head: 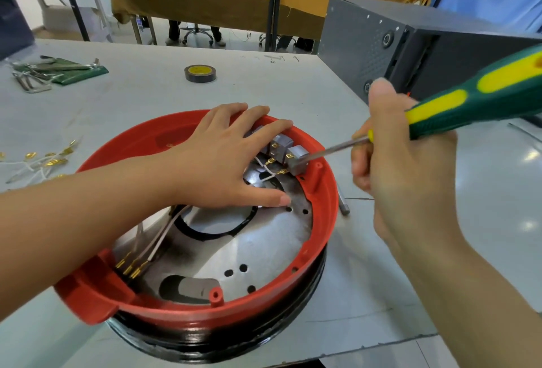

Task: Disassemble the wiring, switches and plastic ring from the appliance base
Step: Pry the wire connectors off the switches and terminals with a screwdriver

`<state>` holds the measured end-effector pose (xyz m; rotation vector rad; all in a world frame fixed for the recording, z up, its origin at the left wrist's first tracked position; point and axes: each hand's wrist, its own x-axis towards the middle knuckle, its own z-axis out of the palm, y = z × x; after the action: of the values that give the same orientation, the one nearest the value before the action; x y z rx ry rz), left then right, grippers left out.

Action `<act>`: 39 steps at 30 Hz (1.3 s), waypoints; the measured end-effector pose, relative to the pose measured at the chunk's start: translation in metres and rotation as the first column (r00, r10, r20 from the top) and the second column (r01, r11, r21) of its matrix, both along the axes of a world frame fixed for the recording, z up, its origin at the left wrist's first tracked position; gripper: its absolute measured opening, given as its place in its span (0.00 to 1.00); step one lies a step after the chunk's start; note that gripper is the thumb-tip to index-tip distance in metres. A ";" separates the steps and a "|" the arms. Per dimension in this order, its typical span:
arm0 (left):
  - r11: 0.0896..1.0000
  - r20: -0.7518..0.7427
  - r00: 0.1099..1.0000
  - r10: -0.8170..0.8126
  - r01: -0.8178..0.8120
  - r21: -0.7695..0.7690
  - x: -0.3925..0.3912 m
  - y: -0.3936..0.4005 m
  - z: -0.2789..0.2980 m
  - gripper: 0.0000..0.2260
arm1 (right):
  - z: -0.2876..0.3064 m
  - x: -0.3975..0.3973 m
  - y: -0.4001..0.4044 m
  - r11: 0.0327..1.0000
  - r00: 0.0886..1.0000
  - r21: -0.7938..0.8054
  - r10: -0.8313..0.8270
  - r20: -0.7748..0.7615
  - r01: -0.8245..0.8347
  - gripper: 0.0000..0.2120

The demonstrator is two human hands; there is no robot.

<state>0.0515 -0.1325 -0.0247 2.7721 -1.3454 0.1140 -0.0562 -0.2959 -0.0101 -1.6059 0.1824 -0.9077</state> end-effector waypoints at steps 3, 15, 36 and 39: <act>1.000 -0.009 1.000 0.000 0.000 0.007 0.000 0.000 0.001 0.44 | 0.010 -0.002 -0.005 0.996 0.998 -0.092 0.015 0.057 -0.010 0.24; 1.000 -0.013 1.000 0.009 -0.009 -0.007 -0.003 0.000 0.001 0.44 | 0.012 -0.013 -0.023 0.951 0.961 -0.157 0.249 -0.120 -0.266 0.16; 1.000 0.021 1.000 0.009 -0.008 -0.021 0.000 -0.001 -0.003 0.44 | 0.025 0.003 -0.018 0.792 0.933 -0.503 0.232 -0.276 -0.346 0.14; 1.000 0.019 1.000 0.010 -0.010 -0.016 0.000 -0.001 -0.002 0.44 | 0.024 -0.010 -0.022 0.840 0.964 -0.473 0.218 -0.153 -0.265 0.15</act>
<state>0.0514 -0.1333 -0.0269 2.7724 -1.3295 0.1515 -0.0665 -0.3176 0.0141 -2.0904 -0.2058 -0.7114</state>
